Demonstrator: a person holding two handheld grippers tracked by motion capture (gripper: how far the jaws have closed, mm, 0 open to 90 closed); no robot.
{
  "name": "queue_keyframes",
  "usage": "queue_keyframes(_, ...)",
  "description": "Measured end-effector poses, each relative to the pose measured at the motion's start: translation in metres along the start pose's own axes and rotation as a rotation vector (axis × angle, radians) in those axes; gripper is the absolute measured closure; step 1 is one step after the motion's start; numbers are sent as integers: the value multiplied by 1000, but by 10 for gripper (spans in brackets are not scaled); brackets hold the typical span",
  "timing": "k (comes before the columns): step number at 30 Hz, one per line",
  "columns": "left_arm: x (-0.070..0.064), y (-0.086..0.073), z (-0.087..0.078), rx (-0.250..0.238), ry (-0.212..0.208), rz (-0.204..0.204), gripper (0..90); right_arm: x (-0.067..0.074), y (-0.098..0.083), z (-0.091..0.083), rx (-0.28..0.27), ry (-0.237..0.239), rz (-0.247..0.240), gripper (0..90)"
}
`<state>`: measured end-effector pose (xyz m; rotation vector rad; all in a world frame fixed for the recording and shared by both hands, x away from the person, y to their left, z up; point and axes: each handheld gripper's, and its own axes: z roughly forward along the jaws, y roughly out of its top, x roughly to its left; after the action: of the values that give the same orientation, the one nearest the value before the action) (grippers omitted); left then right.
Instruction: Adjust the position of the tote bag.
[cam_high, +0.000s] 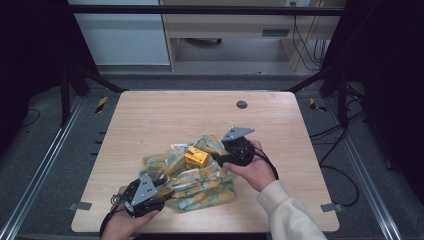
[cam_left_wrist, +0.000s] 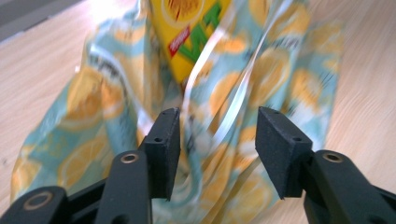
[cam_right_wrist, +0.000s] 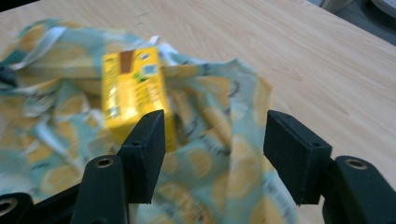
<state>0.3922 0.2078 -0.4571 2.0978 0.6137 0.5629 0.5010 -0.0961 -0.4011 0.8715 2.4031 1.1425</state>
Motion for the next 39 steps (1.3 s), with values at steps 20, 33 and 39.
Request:
queue_keyframes(20, 54, 59, 31, 86, 193, -20, 422, 35, -62, 22, 104, 64, -69, 274)
queue_keyframes(33, 62, 30, 77, 285, 129, -74, 831, 33, -82, 25, 157, 148, -68, 886)
queue_keyframes(39, 75, 23, 78, 289, 172, -103, 889, 30, -94, 14, 186, 165, -73, 900)
